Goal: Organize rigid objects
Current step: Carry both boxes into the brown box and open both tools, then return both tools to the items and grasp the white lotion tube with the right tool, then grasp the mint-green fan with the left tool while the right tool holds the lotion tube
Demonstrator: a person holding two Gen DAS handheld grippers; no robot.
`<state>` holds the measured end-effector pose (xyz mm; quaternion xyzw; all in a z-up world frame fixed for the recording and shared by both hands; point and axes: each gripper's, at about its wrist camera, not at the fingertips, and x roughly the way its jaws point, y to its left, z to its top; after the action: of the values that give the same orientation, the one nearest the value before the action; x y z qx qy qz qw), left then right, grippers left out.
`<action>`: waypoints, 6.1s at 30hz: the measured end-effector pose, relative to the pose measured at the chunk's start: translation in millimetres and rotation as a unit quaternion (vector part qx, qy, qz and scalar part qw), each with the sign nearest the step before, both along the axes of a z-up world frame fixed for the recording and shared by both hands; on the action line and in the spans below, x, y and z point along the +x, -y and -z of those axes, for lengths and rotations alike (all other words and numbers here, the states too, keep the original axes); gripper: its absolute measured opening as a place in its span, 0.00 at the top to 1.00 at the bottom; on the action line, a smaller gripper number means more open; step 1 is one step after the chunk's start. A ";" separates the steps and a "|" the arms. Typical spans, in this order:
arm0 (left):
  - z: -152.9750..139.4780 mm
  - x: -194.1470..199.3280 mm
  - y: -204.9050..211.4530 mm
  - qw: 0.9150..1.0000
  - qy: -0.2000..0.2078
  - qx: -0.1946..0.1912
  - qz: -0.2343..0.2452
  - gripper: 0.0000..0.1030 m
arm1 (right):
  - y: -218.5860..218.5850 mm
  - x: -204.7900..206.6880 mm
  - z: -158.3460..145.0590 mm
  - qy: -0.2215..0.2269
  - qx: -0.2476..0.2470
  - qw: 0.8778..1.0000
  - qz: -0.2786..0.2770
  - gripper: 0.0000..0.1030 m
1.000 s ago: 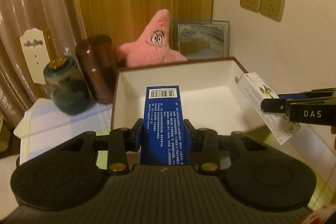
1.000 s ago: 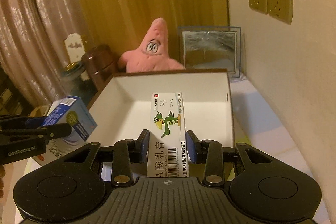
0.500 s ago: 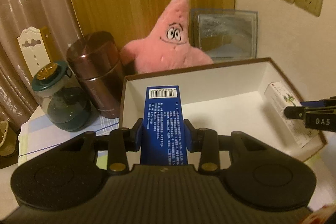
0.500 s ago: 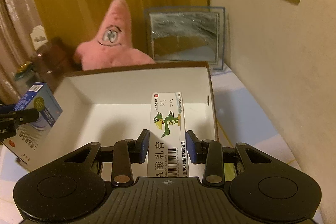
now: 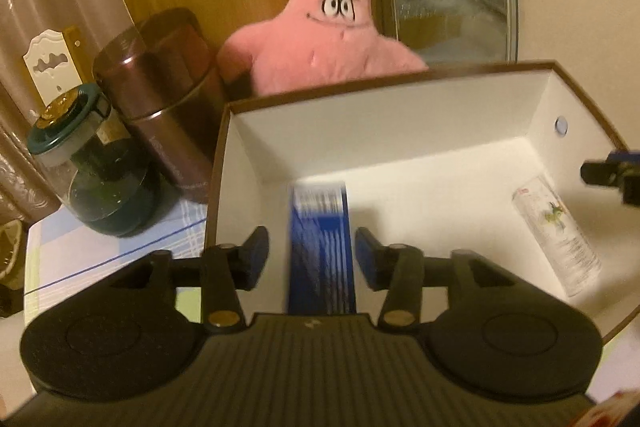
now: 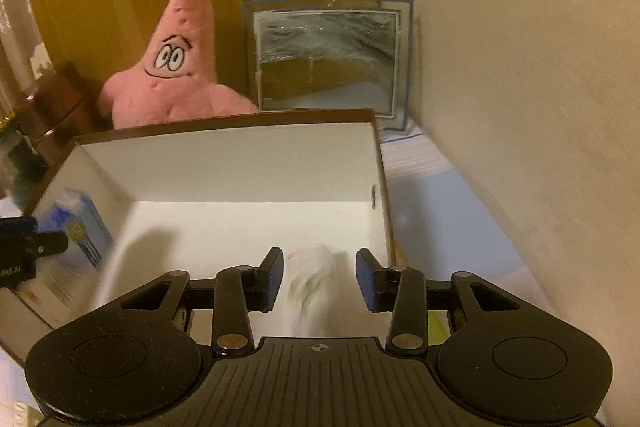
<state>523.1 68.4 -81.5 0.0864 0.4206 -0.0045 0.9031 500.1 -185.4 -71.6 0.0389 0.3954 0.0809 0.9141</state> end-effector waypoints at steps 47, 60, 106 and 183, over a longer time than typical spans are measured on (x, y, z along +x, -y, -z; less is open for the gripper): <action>-82.9 -230.0 -37.1 0.992 0.042 -0.118 -0.034 0.53 | 11.0 -185.8 -72.6 0.029 0.114 0.987 -0.109 0.38; -49.7 -284.4 -34.2 0.993 0.011 -0.112 -0.034 0.53 | -11.6 -231.9 -38.5 -0.003 0.126 0.975 -0.183 0.38; 48.6 -326.6 -21.4 0.993 -0.087 -0.071 -0.039 0.40 | -121.7 -267.0 75.7 -0.030 -0.030 0.915 -0.401 0.47; 56.5 -354.4 -74.9 0.979 -0.134 -0.094 -0.120 0.53 | -72.9 -272.7 83.0 -0.129 -0.078 0.949 -0.277 0.63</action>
<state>168.7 143.3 -138.0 -0.0514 0.5426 0.0532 0.8367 227.3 -112.6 -154.6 -0.1333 0.5097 0.2948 0.7972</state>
